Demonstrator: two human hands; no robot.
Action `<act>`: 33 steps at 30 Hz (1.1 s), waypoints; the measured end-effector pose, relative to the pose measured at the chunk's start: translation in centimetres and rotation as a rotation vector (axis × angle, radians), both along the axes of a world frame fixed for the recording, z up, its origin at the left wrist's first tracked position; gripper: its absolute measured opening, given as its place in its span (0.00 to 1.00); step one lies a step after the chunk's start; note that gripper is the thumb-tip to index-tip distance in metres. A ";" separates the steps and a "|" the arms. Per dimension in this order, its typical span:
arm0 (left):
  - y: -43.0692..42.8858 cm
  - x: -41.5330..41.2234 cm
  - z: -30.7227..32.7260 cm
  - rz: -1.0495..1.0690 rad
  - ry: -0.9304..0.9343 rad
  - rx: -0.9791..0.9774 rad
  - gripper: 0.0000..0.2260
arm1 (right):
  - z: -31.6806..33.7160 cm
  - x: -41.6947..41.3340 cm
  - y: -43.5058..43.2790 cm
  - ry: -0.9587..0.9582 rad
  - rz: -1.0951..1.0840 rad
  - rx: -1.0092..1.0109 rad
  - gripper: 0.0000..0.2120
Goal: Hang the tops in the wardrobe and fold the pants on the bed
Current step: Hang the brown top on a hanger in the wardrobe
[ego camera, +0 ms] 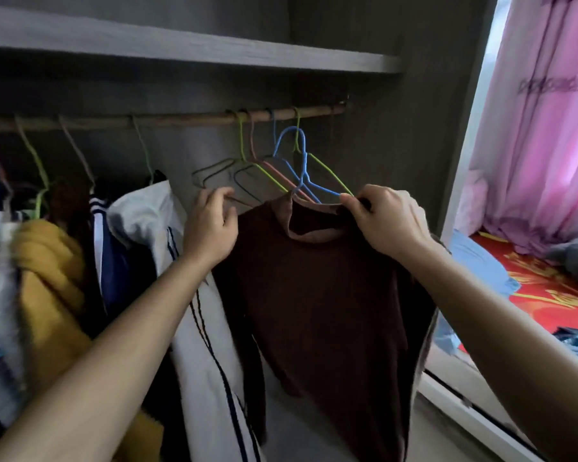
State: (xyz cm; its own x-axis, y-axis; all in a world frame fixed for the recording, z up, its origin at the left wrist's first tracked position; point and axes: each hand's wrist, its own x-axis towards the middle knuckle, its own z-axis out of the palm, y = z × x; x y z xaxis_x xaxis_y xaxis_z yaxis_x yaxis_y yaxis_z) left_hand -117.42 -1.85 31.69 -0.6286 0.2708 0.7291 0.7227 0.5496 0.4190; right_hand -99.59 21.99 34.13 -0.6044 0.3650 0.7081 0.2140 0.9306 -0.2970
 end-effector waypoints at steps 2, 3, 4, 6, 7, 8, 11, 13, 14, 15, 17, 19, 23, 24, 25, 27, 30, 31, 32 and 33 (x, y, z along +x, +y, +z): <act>-0.9 -0.7 2.7 0.089 0.180 -0.053 0.17 | 1.4 -2.4 -1.6 -0.010 0.002 0.014 0.17; -1.5 -1.2 4.1 0.159 0.234 -0.091 0.18 | 2.0 -3.6 -2.2 -0.023 0.008 0.007 0.16; -2.0 -1.9 5.5 0.236 0.257 -0.145 0.21 | 2.6 -4.8 -2.9 -0.037 0.012 -0.002 0.15; -3.1 -3.6 7.7 0.364 0.255 -0.275 0.26 | 3.7 -7.4 -4.1 -0.051 0.021 -0.008 0.13; -3.7 -4.5 8.6 0.407 0.256 -0.325 0.28 | 4.2 -8.6 -4.7 -0.047 0.030 -0.009 0.12; -4.3 -5.5 9.2 0.444 0.254 -0.356 0.31 | 4.9 -9.7 -5.3 -0.038 0.044 -0.009 0.11; -6.1 -7.6 9.8 0.528 0.183 -0.367 0.34 | 6.8 -12.8 -7.3 0.018 0.103 -0.020 0.08; -6.8 -8.3 9.3 0.566 0.184 -0.395 0.33 | 7.5 -14.9 -8.8 0.039 0.172 -0.055 0.08; -7.0 -8.5 9.1 0.573 0.206 -0.404 0.33 | 7.4 -16.0 -9.7 0.015 0.213 -0.076 0.08; -7.1 -8.6 8.9 0.573 0.227 -0.399 0.32 | 7.0 -17.0 -10.7 -0.043 0.258 -0.095 0.09; -7.3 -8.7 8.9 0.577 0.261 -0.389 0.32 | 5.4 -19.0 -12.9 -0.263 0.370 -0.116 0.12; -7.4 -8.7 9.0 0.583 0.285 -0.385 0.31 | 3.3 -20.3 -14.5 -0.452 0.495 -0.142 0.14; -7.5 -8.2 9.2 0.557 0.234 -0.377 0.31 | 0.6 -20.6 -14.6 -0.455 0.650 -0.366 0.21; -7.5 -8.0 9.3 0.551 0.205 -0.381 0.31 | 0.3 -20.1 -14.4 -0.454 0.670 -0.439 0.24; -7.5 -7.9 9.5 0.540 0.181 -0.378 0.31 | 0.1 -19.5 -14.0 -0.445 0.672 -0.482 0.26; -7.5 -7.5 10.1 0.509 0.123 -0.355 0.29 | -0.3 -18.0 -12.9 -0.385 0.621 -0.485 0.29; -6.9 -6.2 11.0 0.417 0.012 -0.270 0.24 | -1.2 -14.9 -10.6 -0.279 0.512 -0.429 0.23; -6.3 -5.5 10.8 0.375 -0.001 -0.217 0.22 | -1.7 -13.6 -9.6 -0.247 0.462 -0.400 0.22; -5.5 -4.6 10.2 0.330 0.003 -0.163 0.21 | -2.4 -12.1 -8.4 -0.207 0.405 -0.360 0.21; -4.6 -3.4 9.2 0.286 0.029 -0.117 0.21 | -3.2 -10.6 -7.4 -0.160 0.352 -0.320 0.19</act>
